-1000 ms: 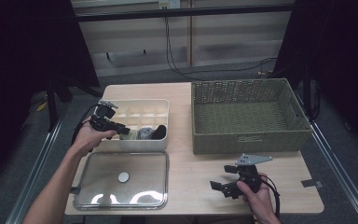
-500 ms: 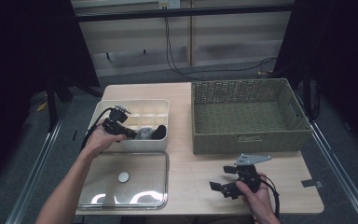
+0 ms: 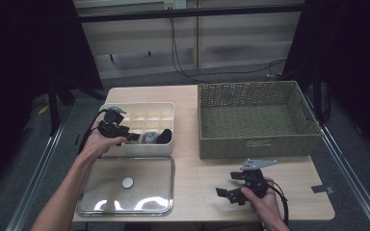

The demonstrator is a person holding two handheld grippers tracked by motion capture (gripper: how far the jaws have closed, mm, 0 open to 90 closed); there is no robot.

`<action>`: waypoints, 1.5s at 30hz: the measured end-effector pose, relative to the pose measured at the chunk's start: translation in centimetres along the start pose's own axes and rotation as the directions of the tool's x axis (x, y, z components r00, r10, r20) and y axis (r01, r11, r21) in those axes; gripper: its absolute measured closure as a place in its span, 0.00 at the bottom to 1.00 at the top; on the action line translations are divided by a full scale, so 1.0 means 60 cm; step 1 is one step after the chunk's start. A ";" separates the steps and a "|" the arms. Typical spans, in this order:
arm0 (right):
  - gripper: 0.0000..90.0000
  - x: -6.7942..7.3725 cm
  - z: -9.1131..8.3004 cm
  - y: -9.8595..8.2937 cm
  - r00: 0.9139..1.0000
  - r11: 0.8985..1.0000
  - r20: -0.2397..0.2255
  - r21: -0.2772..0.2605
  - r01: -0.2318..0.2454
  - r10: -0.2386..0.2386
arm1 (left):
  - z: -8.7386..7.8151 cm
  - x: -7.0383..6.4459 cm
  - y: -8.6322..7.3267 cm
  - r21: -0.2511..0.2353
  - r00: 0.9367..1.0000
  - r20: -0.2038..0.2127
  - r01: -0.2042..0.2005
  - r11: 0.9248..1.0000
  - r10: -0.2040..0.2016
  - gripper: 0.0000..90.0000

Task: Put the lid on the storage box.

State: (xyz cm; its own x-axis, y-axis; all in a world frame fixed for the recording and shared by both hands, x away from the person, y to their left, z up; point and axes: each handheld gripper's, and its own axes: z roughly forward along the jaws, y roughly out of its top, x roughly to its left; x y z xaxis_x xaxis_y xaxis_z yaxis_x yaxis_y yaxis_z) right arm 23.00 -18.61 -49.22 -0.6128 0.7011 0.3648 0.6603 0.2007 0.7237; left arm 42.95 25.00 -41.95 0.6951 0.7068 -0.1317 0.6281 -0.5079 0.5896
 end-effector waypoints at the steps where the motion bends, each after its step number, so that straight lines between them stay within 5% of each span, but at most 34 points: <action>1: 0.09 0.000 0.000 0.001 1.000 1.000 0.000 0.000 0.003 -0.003 | -0.004 0.001 -0.003 -0.020 1.000 -0.013 0.012 1.000 -0.012 0.35; 6: 0.10 0.006 0.011 0.010 1.000 1.000 0.005 0.011 0.021 -0.021 | -0.027 0.009 -0.022 -0.056 0.999 -0.018 0.050 0.997 -0.051 0.21; 12: 0.13 0.013 0.031 0.027 0.999 0.999 0.003 0.020 0.033 -0.033 | -0.051 0.017 -0.048 -0.094 0.996 -0.035 0.084 0.992 -0.087 0.16; 15: 0.14 0.018 0.043 0.032 0.999 0.999 -0.014 0.030 0.042 -0.041 | -0.065 0.016 -0.060 -0.117 0.996 -0.030 0.075 0.990 -0.079 0.17; 17: 0.14 0.022 0.050 0.035 0.999 0.999 -0.032 0.035 0.041 -0.040 | -0.075 0.016 -0.067 -0.141 0.995 0.014 0.101 0.985 -0.100 0.20; 23: 0.24 0.034 0.065 0.045 0.998 0.998 -0.033 0.035 0.049 -0.048 | -0.097 0.006 -0.090 -0.201 0.996 0.021 0.087 0.976 -0.084 0.23; 24: 0.27 0.035 0.066 0.046 0.998 0.998 -0.027 0.028 0.053 -0.052 | -0.101 0.003 -0.097 -0.204 0.995 0.055 0.096 0.974 -0.086 0.25; 29: 0.31 0.049 0.078 0.053 0.998 0.999 -0.036 0.018 0.050 -0.049 | -0.114 -0.005 -0.120 -0.172 0.992 0.083 0.111 0.979 -0.098 0.36; 32: 0.37 0.053 0.090 0.057 0.998 0.999 -0.053 0.034 0.030 -0.028 | -0.122 -0.004 -0.138 -0.158 0.994 0.052 0.098 0.983 -0.091 0.40; 36: 0.42 0.058 0.106 0.065 0.998 0.999 -0.051 0.039 0.024 -0.022 | -0.129 -0.004 -0.167 -0.156 0.993 0.062 0.107 0.982 -0.098 0.39; 45: 0.51 0.078 0.142 0.088 0.997 0.998 -0.066 0.053 0.041 -0.037 | -0.141 0.018 -0.241 -0.160 0.981 0.053 0.191 0.968 -0.185 0.37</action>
State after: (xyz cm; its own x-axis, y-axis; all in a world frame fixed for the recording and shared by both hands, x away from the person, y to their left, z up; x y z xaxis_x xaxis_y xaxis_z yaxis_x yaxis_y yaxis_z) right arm 27.34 -8.44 -48.70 -0.6645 0.6461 0.3755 0.6568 0.2653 0.7058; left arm 31.65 37.30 -43.87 0.5847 0.7611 -0.2808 0.6851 -0.2780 0.6733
